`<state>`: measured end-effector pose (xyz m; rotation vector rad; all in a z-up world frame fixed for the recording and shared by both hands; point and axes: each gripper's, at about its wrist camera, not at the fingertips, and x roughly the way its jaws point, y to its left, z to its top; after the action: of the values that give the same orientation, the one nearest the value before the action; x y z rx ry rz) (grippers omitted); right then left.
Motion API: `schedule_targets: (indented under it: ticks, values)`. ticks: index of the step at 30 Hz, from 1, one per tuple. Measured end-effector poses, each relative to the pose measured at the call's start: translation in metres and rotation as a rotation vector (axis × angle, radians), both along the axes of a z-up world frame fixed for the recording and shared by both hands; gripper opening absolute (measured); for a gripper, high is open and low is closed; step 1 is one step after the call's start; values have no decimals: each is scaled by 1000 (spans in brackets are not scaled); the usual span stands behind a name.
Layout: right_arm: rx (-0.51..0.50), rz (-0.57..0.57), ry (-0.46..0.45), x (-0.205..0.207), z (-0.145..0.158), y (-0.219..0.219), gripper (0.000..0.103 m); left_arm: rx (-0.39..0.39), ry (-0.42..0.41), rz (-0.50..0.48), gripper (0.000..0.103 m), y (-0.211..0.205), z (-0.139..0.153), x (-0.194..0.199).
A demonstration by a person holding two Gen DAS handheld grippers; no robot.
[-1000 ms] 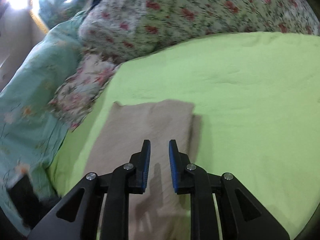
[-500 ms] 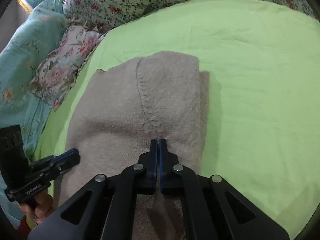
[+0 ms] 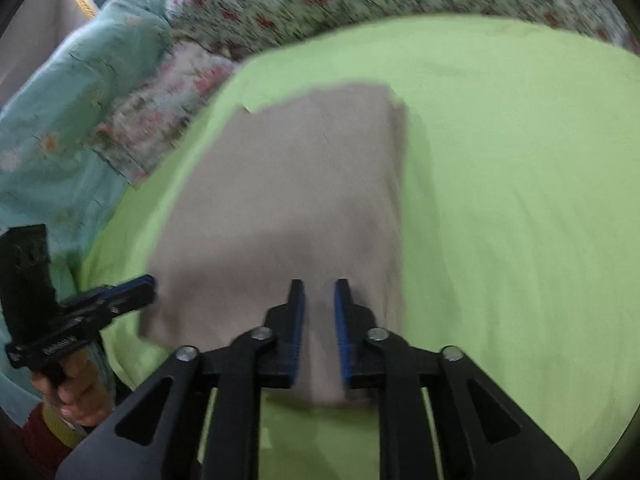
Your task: Fold small clothes
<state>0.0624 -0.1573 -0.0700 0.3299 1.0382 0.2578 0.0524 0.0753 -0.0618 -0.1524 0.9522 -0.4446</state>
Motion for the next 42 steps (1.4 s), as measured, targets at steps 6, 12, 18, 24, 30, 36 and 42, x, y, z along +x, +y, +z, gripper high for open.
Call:
schedule_targets:
  ticks: [6,12,18,24,30,36,42]
  values:
    - [-10,-16,-35,-16,-7,-4,18,9,20,19,14,1,-14,-11]
    - [-50,-25,-51,-26,-5,0,18,43,11,54,14,-6,-11,-12]
    - [-45,-43,-43,-37,-5,-6,18,10,42,71,16,7,-17,-18]
    - [-117,-75,-38,-55,5,-7,32,115,12,81,54,8,-2,-34]
    - [-101,-87,-46,-79,14,-13,55,181,-55,142,92,13,12,-59]
    - [-89,-70,-45,-100,13,-11,81,257,-53,156,94,9,9,-73]
    - [-98,-57,-22,-120,8,-8,87,309,-22,144,95,11,0,-88]
